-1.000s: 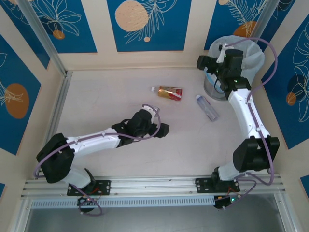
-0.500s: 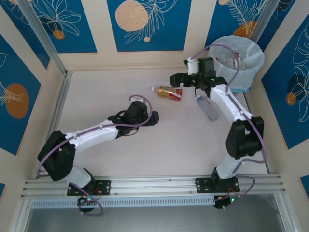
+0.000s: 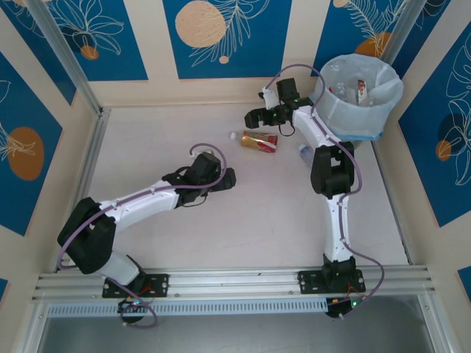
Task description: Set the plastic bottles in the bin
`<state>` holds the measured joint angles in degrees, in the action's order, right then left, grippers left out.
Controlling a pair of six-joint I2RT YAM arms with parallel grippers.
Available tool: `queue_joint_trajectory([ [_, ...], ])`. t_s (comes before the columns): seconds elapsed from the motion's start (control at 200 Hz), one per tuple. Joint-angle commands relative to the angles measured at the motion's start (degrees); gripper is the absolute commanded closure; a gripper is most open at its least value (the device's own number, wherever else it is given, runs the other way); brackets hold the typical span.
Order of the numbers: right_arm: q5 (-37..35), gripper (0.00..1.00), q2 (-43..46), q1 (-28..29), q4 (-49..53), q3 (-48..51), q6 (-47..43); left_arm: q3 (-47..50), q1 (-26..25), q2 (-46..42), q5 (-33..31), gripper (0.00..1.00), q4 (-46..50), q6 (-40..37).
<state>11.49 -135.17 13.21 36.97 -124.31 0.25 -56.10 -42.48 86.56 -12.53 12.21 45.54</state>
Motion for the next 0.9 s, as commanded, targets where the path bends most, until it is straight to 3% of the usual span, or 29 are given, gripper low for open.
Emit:
queue_joint_trajectory([
  [0.0, 3.8, 0.00, -5.8, -0.3, 8.9, -8.7, -1.2, -1.2, 0.7, 1.2, -0.1, 0.01, 1.4, 1.0],
  [0.1, 6.9, 0.01, -9.2, -0.1, 11.6, -12.6, -0.9, -0.9, 0.8, 1.2, -0.2, 0.01, 1.2, 1.1],
  [0.47, 9.4, 0.04, -8.9, 1.1, 13.8, -7.9, -3.7, 0.3, 1.2, 1.3, 0.5, 0.01, 0.6, 2.0],
  [0.805, 5.5, 0.06, 1.0, 3.4, 8.5, 6.4, -4.0, 3.3, 1.5, -0.8, 0.8, 0.01, -1.4, 2.1],
  [0.895, 1.0, 0.16, 5.0, 4.8, 4.6, 12.8, -2.4, 3.9, 1.9, -1.2, 0.7, 0.01, -1.4, 2.1],
])
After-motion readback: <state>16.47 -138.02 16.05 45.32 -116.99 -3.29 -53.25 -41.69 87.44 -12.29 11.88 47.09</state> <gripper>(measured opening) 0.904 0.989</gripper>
